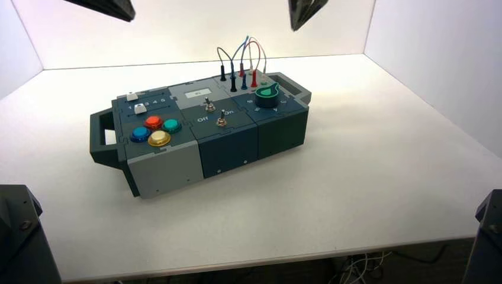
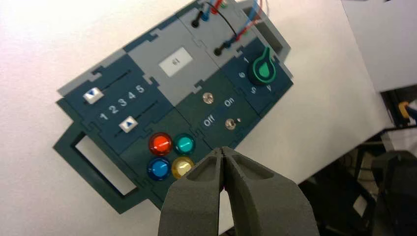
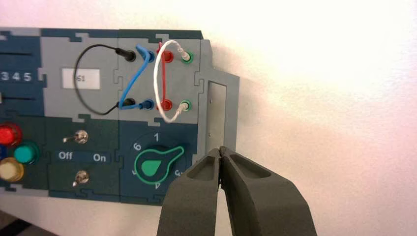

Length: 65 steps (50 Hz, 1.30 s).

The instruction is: Flip the bottom switch off with the left gripper.

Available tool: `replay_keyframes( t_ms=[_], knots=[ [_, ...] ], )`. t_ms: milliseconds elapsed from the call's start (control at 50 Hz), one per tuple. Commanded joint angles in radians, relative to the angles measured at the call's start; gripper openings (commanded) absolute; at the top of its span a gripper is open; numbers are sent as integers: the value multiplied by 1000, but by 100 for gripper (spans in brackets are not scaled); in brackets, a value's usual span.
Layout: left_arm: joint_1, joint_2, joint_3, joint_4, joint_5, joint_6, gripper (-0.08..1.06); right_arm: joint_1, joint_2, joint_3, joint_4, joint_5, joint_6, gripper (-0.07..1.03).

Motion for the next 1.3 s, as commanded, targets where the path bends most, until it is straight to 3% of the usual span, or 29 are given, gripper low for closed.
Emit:
replay_keyframes(
  t_ms=[20,480,700,980,1300],
  knots=[
    [-34,11,-11,-2,-26,2,-3,3,-101,26,8,-26,5,-2],
    [-126,143,-14,-2,-130,12,-3,34,-282,158,51,-32,0,-2],
    [-202,259,-55,-2,-172,29,-3,40,-321,209,67,-43,5,-2],
    [-261,426,-133,-2,-184,60,-3,57,-334,239,91,-43,5,-2],
    [-267,528,-163,2,-190,103,-3,117,-285,245,127,-55,6,-2]
  ],
)
